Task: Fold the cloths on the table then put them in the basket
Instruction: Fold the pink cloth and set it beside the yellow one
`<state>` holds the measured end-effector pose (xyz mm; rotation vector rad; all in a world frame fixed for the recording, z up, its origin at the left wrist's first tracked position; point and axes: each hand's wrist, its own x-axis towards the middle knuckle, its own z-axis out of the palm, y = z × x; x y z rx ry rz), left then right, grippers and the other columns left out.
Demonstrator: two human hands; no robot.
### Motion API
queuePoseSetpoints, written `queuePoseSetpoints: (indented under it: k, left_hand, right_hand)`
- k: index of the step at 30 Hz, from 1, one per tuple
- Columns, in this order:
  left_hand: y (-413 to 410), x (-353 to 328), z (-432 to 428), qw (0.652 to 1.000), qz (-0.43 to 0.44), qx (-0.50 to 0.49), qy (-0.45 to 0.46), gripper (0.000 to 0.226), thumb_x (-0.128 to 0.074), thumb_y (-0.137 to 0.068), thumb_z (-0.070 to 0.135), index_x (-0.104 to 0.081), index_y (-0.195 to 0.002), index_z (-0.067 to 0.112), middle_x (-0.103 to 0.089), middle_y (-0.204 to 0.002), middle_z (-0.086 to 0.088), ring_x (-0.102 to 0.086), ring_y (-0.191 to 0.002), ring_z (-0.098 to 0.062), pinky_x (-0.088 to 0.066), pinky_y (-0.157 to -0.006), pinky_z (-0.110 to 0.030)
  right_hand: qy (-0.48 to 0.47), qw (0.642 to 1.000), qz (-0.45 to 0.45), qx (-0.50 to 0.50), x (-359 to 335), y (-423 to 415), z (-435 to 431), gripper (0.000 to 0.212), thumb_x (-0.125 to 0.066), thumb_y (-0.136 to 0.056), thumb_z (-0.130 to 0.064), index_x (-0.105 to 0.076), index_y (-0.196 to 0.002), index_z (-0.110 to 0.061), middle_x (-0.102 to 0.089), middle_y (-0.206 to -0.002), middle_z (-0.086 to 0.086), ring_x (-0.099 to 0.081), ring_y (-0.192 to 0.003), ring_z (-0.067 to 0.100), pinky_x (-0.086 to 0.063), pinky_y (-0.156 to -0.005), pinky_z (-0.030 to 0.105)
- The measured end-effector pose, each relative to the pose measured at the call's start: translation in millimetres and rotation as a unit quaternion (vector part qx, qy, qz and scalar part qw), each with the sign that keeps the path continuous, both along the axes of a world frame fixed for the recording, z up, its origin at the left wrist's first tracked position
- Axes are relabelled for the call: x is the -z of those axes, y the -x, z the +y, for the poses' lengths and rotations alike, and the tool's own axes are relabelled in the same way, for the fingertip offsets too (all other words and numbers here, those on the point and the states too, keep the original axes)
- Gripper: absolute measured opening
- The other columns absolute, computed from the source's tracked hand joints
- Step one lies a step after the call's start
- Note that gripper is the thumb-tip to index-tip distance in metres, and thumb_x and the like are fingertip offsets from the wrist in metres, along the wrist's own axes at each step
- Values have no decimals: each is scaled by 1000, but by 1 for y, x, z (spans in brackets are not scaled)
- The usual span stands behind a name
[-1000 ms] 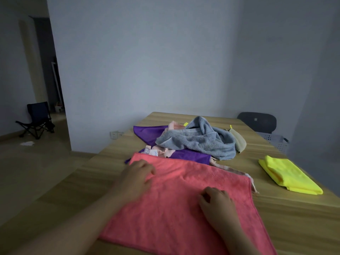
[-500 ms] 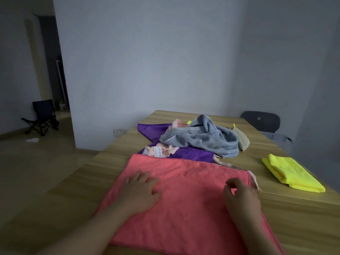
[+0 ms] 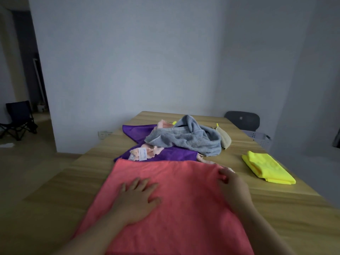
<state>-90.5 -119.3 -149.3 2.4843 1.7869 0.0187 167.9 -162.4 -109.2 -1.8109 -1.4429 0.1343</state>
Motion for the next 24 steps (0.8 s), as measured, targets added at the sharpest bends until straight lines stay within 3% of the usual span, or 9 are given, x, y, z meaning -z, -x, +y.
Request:
queuePoseSetpoints:
  k: [2,5,9,13,15,18,20,22,24]
  left_hand:
    - [0,0,-1,1000,-1,-1,-6,58,-20,-92,63,-5,-145,47,4,-158,9,7,-145,-16,2,-114,-50]
    - [0,0,-1,1000,2,-3,-8,58,-20,-92,62,-5,-146,46,4,-159,9,7,-146,-16,2,-114,-49]
    - [0,0,-1,1000,0,0,-5,58,-19,-92,63,-5,-145,47,4,-158,11,6,-145,-16,1,-114,-49]
    - [1,2,0,1000,-3,-1,-6,58,-19,-91,64,-5,-145,47,3,-158,11,6,-146,-16,1,-114,-50]
    - [0,2,-1,1000,-3,1,-9,58,-19,-91,64,-5,-145,48,2,-158,12,5,-146,-16,0,-114,-50]
    - [2,-1,-1,1000,-8,12,-13,58,-22,-91,65,-8,-144,48,-2,-158,14,1,-145,-15,-2,-115,-48]
    - [6,-4,0,1000,-11,27,-10,57,-26,-90,65,-12,-143,50,-5,-157,15,-2,-145,-13,-5,-115,-44]
    - [12,-11,2,999,-16,44,10,58,-32,-88,66,-17,-142,51,-10,-155,16,-8,-143,-11,-7,-114,-40]
    - [18,-19,7,997,-17,61,42,56,-38,-87,65,-26,-140,50,-19,-153,14,-16,-141,-12,-12,-114,-35]
  right_hand:
    - [-26,988,-101,-112,-3,17,-1,47,-52,-85,-10,-57,-125,-34,-58,-109,-5,-57,-104,16,-39,-79,24]
    - [22,960,-193,-202,4,33,-4,54,-43,-87,-17,-45,-126,-55,-39,-93,-17,-53,-99,11,-37,-74,23]
    - [77,960,-224,-152,18,25,-5,48,-39,-90,-22,-39,-131,-47,-49,-123,-5,-54,-111,21,-46,-82,33]
    - [128,941,-267,-163,20,19,-7,59,-39,-89,-27,-20,-139,-50,-55,-127,0,-56,-112,25,-47,-82,35]
    - [129,952,-228,-158,15,19,-5,61,-42,-87,-26,-23,-141,-46,-55,-130,-1,-55,-114,24,-46,-82,33]
    - [73,984,-120,-108,3,14,1,36,-45,-90,-27,-56,-123,-39,-62,-119,-5,-57,-110,18,-46,-85,29]
    - [24,998,-18,-48,-4,4,2,33,-48,-90,-22,-62,-117,-33,-63,-116,-9,-58,-109,19,-43,-85,29]
    - [55,998,38,22,-12,-10,1,40,-45,-87,-12,-60,-123,-24,-64,-117,5,-57,-108,28,-42,-81,30]
    - [95,991,89,44,-17,-24,-1,37,-46,-85,-8,-64,-117,-17,-67,-110,13,-59,-101,32,-45,-82,31]
